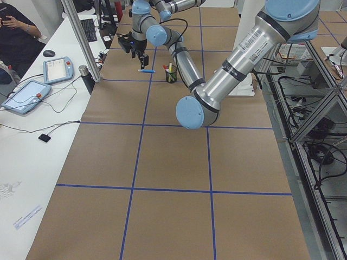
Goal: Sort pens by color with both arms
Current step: 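Release the blue marker with the right gripper while the left arm swings in, then move the left gripper down over the pen cup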
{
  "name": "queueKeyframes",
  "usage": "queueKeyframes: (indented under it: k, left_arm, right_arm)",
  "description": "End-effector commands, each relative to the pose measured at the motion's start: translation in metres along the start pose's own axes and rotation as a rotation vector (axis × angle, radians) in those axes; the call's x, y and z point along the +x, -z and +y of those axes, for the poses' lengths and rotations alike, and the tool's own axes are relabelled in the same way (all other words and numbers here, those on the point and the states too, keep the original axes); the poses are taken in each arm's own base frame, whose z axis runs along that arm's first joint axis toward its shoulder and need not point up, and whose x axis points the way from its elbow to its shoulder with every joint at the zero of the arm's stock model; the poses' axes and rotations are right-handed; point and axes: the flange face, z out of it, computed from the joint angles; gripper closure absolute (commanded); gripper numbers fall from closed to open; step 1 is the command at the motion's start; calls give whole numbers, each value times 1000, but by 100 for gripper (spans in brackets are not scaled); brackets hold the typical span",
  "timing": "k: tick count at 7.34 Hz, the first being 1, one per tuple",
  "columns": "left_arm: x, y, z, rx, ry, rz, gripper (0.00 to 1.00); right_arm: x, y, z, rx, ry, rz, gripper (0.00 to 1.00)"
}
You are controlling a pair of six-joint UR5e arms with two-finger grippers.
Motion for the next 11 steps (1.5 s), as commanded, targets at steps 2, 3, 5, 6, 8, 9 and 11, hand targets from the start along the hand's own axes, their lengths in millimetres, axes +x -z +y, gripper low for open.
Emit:
queueKeyframes:
  k: [2,3,5,6,8,9,11]
  left_arm:
    - [64,-43,76,95,38,-20,0]
    - [73,-62,108,100,-27,-36,1]
    - [91,-78,125,86,-282,-78,1]
    - [103,-88,136,70,-380,-97,1]
    - [135,-108,162,45,-449,-126,1]
    - [130,-120,176,26,-506,-141,1]
    - [114,-140,190,-1,-598,-165,5]
  right_arm:
    - [17,8,-3,-15,-4,-6,1]
    - [18,8,-4,-13,3,-3,1]
    - [19,8,-4,-13,3,-2,1]
    - [19,8,-5,-13,3,-2,1]
    - [19,9,-5,-18,3,-8,1]
    - [22,15,-6,-33,-7,-31,1]
    - [25,15,-7,-38,-16,-28,1]
